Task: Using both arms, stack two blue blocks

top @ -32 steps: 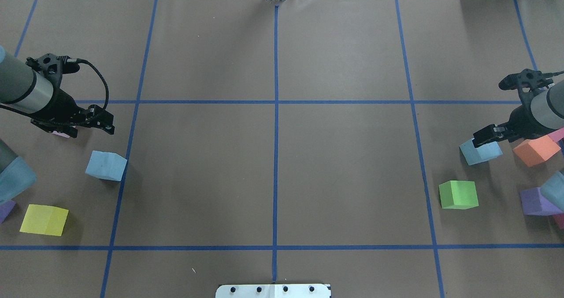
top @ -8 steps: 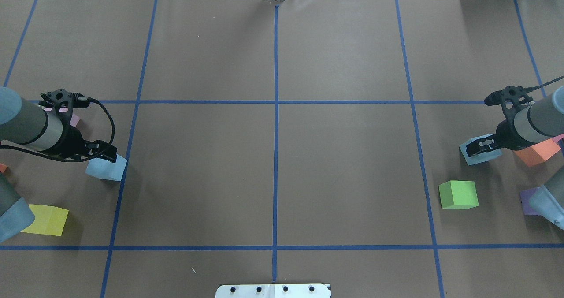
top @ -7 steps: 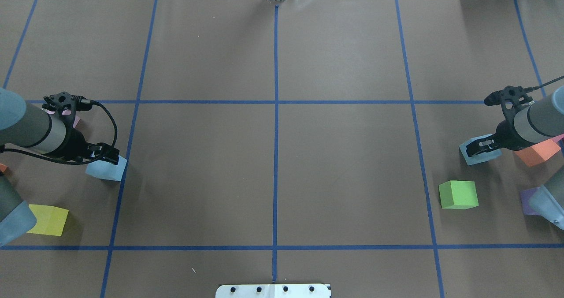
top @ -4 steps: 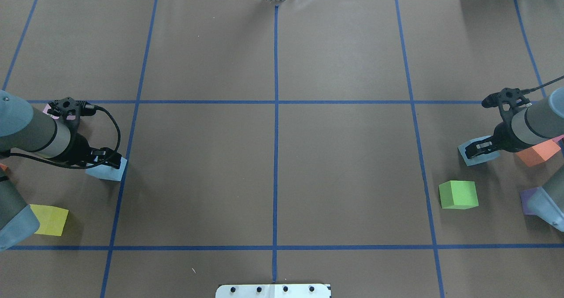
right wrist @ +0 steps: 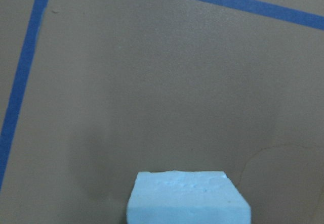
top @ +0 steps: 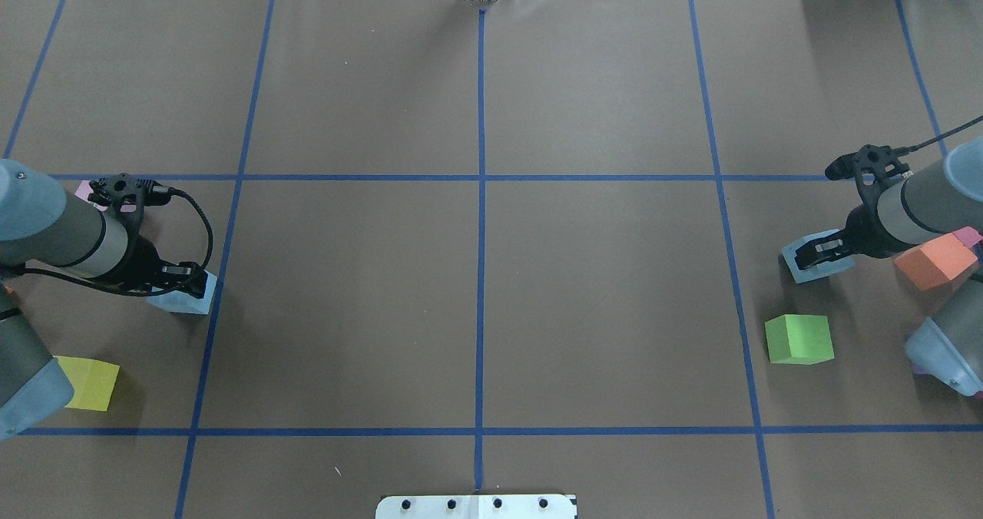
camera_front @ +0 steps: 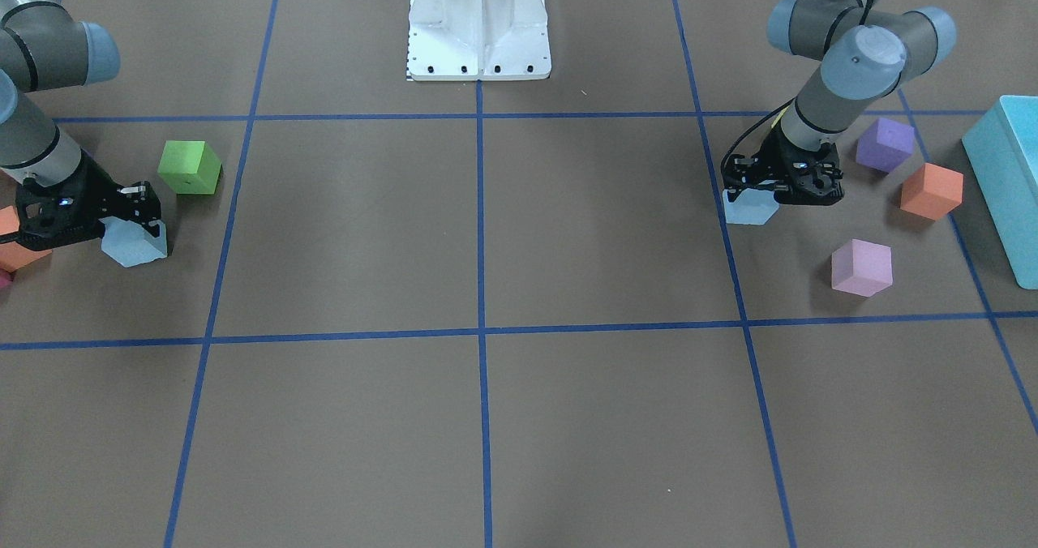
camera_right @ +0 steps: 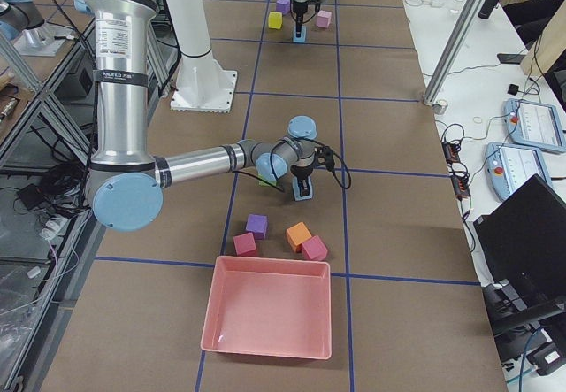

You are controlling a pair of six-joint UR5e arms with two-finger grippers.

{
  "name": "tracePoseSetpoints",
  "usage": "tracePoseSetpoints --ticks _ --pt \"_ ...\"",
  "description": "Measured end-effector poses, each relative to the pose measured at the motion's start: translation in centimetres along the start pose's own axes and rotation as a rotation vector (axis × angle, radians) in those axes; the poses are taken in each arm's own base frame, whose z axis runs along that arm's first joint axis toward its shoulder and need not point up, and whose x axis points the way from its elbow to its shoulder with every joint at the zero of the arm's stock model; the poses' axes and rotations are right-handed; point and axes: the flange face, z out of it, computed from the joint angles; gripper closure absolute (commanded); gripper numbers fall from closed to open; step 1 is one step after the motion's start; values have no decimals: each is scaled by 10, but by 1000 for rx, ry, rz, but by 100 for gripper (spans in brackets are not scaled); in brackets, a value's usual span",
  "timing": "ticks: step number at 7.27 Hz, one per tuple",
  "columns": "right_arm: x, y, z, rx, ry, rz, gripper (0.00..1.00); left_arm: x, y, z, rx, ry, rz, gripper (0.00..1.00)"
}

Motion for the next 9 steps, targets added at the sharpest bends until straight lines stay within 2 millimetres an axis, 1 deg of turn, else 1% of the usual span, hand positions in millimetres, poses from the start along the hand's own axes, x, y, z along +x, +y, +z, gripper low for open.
tracePoseSetpoints --ticks 1,2,3,4,5,6,7,8,9 --pt "-7 -4 -10 0 -22 -1 41 4 0 -4 4 8 0 46" --pt "-19 -15 -29 -5 -41 13 41 10 0 -12 11 23 4 46" --pt "-41 -35 -53 -11 -42 32 41 17 1 -23 21 41 11 46" --pt "-66 -54 -72 -14 -35 45 40 22 1 -33 30 56 18 46" --pt "-95 -71 -85 -17 -31 52 40 26 0 -42 41 69 23 45" --pt "-132 -85 -88 -19 -28 58 40 33 -7 -53 51 80 18 45" --pt "-181 -97 -85 -21 -31 72 40 45 -26 -70 50 79 -9 45" --pt "-225 -108 -82 -21 -41 95 40 62 -45 -90 41 67 -41 45" --pt "-262 -121 -76 -18 -43 115 40 82 -60 -108 33 54 -61 45"
